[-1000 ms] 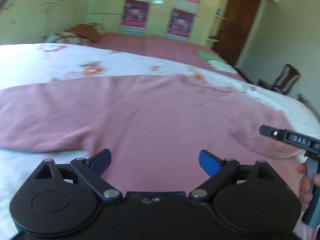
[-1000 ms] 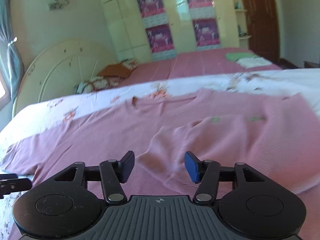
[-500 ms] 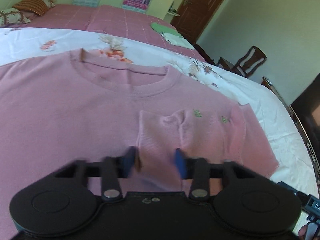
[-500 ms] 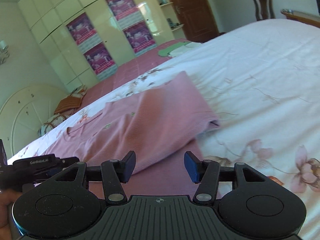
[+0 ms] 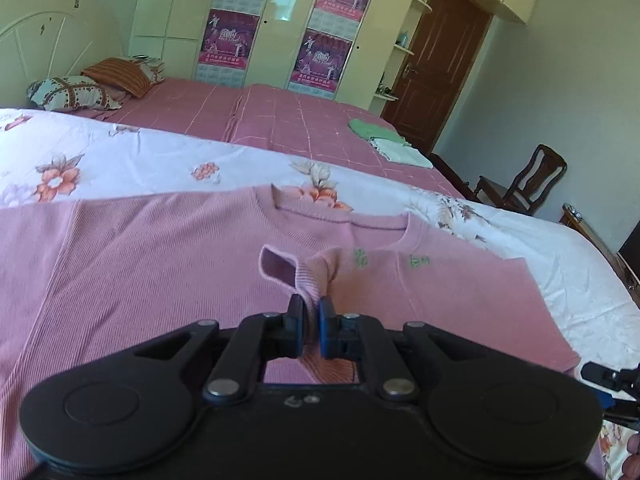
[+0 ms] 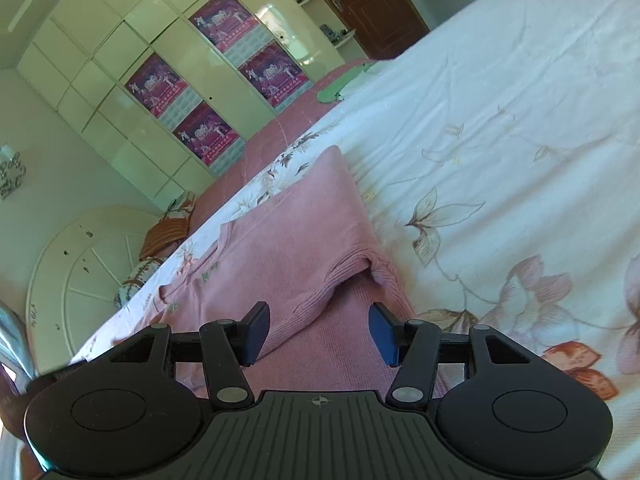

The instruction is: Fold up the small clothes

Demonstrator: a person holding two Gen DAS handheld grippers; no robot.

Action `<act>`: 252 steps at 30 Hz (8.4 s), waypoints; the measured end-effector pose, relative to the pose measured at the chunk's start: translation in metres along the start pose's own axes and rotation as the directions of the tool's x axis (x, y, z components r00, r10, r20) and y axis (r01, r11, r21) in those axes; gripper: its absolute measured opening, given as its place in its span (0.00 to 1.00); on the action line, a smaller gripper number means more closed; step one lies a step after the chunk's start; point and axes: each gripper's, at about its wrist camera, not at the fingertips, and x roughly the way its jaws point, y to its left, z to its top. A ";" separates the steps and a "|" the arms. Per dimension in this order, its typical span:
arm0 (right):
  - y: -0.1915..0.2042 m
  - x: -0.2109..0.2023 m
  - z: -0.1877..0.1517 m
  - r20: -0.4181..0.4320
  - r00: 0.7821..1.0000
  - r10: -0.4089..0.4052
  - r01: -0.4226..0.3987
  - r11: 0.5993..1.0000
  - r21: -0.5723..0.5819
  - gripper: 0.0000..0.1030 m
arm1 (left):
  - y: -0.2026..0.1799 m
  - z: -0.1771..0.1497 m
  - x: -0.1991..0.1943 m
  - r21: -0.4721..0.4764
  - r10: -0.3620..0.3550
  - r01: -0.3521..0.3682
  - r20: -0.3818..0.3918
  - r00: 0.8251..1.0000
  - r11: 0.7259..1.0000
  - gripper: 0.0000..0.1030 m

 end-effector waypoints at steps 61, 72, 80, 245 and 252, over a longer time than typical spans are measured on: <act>0.003 0.121 0.120 -0.026 0.991 -0.129 0.103 0.884 -0.456 0.05 | -0.009 0.005 0.031 0.186 0.332 -0.355 0.142 0.932 0.916 0.52; 0.011 0.081 0.064 -0.099 0.984 -0.147 0.053 0.776 -0.629 0.04 | -0.055 -0.035 0.040 0.300 0.184 -0.183 0.028 0.983 0.936 0.51; 0.005 0.029 0.040 -0.121 0.988 -0.097 0.002 0.787 -0.617 0.04 | -0.063 -0.056 0.021 0.305 0.160 -0.154 0.003 0.987 0.940 0.55; 0.173 0.094 -0.044 -0.126 0.990 0.061 -0.100 0.937 -0.335 0.05 | 0.121 -0.064 -0.096 0.177 0.270 -0.272 0.036 0.962 0.946 0.30; 0.170 0.068 -0.028 -0.019 0.997 0.075 -0.077 0.919 -0.387 0.05 | 0.116 -0.064 -0.089 0.188 0.257 -0.253 -0.001 0.966 0.949 0.15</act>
